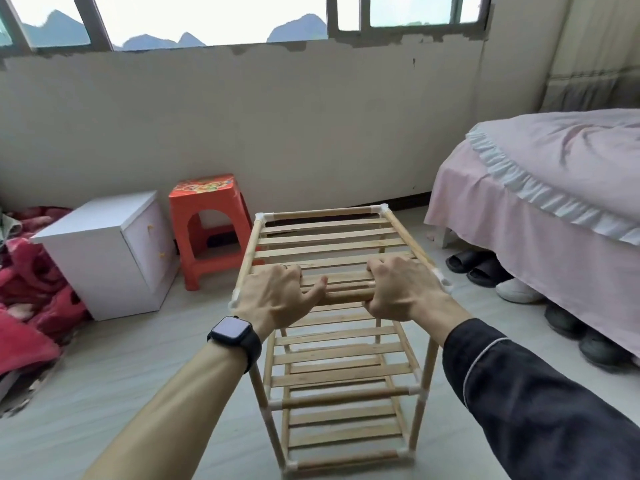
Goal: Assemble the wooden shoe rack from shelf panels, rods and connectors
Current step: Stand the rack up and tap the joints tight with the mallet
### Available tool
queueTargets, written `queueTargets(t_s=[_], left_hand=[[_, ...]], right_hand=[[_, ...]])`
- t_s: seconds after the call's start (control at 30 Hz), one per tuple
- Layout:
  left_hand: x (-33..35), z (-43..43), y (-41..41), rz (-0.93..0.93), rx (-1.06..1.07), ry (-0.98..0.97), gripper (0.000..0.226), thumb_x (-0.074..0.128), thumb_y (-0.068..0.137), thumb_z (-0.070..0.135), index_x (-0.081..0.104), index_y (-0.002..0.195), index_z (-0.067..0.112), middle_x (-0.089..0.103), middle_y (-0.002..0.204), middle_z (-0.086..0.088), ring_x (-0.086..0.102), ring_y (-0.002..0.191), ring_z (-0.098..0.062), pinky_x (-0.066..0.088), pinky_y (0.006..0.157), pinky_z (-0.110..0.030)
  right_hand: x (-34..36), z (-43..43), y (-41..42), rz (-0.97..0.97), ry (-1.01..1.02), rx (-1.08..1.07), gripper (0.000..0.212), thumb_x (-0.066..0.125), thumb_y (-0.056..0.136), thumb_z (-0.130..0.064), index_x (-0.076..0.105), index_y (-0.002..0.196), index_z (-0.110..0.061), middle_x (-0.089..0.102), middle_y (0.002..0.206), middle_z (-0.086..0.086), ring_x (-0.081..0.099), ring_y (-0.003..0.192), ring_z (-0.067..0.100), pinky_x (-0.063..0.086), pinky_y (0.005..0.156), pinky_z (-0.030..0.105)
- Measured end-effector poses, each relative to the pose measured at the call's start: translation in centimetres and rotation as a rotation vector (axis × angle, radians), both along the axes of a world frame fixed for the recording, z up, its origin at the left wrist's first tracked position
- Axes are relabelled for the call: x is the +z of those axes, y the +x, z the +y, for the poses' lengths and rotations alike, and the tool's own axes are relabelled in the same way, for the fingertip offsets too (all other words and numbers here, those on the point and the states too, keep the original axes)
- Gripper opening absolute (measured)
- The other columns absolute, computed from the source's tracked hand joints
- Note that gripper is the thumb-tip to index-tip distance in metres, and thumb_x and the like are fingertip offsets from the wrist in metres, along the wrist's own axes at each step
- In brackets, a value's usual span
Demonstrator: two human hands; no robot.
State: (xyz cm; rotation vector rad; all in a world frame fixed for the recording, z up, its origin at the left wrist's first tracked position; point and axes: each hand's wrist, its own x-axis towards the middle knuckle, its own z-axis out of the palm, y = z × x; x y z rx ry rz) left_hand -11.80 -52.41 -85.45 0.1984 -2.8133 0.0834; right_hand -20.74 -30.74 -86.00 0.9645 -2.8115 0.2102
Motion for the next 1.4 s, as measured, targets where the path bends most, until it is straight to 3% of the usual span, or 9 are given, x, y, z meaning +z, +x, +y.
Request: queueTargets(t_s=[0.17,0.37,0.47,0.8,0.9,1.03,1.17,1.27,1.4], left_hand=[[-0.3,0.1,-0.6,0.012,-0.014,0.01,0.076,0.011,0.088,0.08,0.06,0.087,0.022,0.06,0.074,0.003,0.059,0.067,-0.016,0.054,0.066,-0.037],[-0.4,-1.1,0.0,0.032,-0.042,-0.107,0.09,-0.008,0.082,0.088,0.057,0.082,0.027,0.058,0.069,0.007,0.054,0.065,-0.01,0.048,0.069,-0.034],[-0.6,-2.0,0.7,0.028,-0.006,-0.111,0.09,-0.009,0.082,0.088,0.058,0.083,0.027,0.057,0.069,0.008,0.054,0.065,-0.011,0.047,0.078,-0.037],[-0.3,-0.5,0.0,0.027,0.085,-0.133,0.081,0.001,0.087,0.075,0.058,0.063,0.023,0.054,0.057,0.007,0.05,0.054,-0.013,0.033,0.076,-0.04],[-0.1,0.5,-0.3,0.018,0.121,-0.113,0.077,0.005,0.09,0.071,0.06,0.066,0.023,0.055,0.06,0.007,0.05,0.056,-0.012,0.034,0.074,-0.038],[0.2,3.6,-0.9,0.136,0.1,-0.196,0.057,0.02,0.099,0.049,0.067,0.092,0.018,0.07,0.09,-0.001,0.063,0.082,-0.021,0.044,0.084,-0.043],[-2.9,10.3,-2.1,0.328,-0.378,-0.169,0.038,0.047,0.096,0.037,0.06,0.124,0.015,0.063,0.128,-0.012,0.059,0.116,-0.03,0.049,0.094,-0.049],[-8.0,17.1,-3.1,0.219,-0.621,-0.115,0.038,0.055,0.091,0.029,0.062,0.127,0.018,0.065,0.127,-0.011,0.059,0.119,-0.029,0.051,0.096,-0.046],[-17.7,23.4,-5.1,-0.27,-0.602,0.09,0.048,0.05,0.095,0.026,0.046,0.143,0.025,0.051,0.147,-0.006,0.045,0.135,-0.026,0.039,0.11,-0.043]], right_hand=[[0.1,0.1,-0.7,0.011,-0.001,-0.009,0.017,0.056,0.078,-0.038,0.052,0.089,-0.026,0.053,0.078,-0.007,0.052,0.069,0.014,0.052,0.069,0.035],[-0.7,1.8,-2.2,0.083,-0.003,-0.036,0.033,0.054,0.078,-0.054,0.059,0.104,-0.033,0.06,0.099,-0.009,0.057,0.093,0.019,0.052,0.084,0.038],[-1.2,2.5,-3.2,0.128,-0.02,-0.043,0.036,0.054,0.08,-0.055,0.06,0.108,-0.032,0.062,0.103,-0.009,0.058,0.094,0.019,0.049,0.076,0.034],[-1.8,2.5,-4.9,0.232,-0.057,0.0,0.024,0.051,0.087,-0.053,0.057,0.086,-0.03,0.056,0.079,-0.01,0.058,0.075,0.017,0.037,0.061,0.028],[-1.7,2.8,-5.3,0.266,-0.088,-0.017,0.024,0.056,0.088,-0.048,0.064,0.102,-0.03,0.066,0.098,-0.008,0.062,0.092,0.019,0.045,0.076,0.031],[-2.8,4.7,-5.0,0.29,-0.209,-0.082,0.048,0.067,0.084,-0.029,0.058,0.129,-0.014,0.063,0.129,0.007,0.055,0.125,0.028,0.043,0.107,0.046],[-6.6,9.5,-4.3,0.452,-0.439,-0.112,0.056,0.069,0.08,-0.017,0.053,0.132,-0.004,0.05,0.137,0.015,0.051,0.123,0.033,0.049,0.096,0.045],[-11.1,14.4,-4.3,0.354,-0.55,-0.294,0.06,0.071,0.079,-0.017,0.05,0.133,-0.003,0.049,0.139,0.015,0.049,0.124,0.035,0.045,0.097,0.046],[-19.1,21.7,-4.7,-0.09,-0.408,-0.688,0.059,0.061,0.087,-0.027,0.044,0.141,-0.008,0.045,0.144,0.013,0.039,0.131,0.034,0.04,0.101,0.046]])
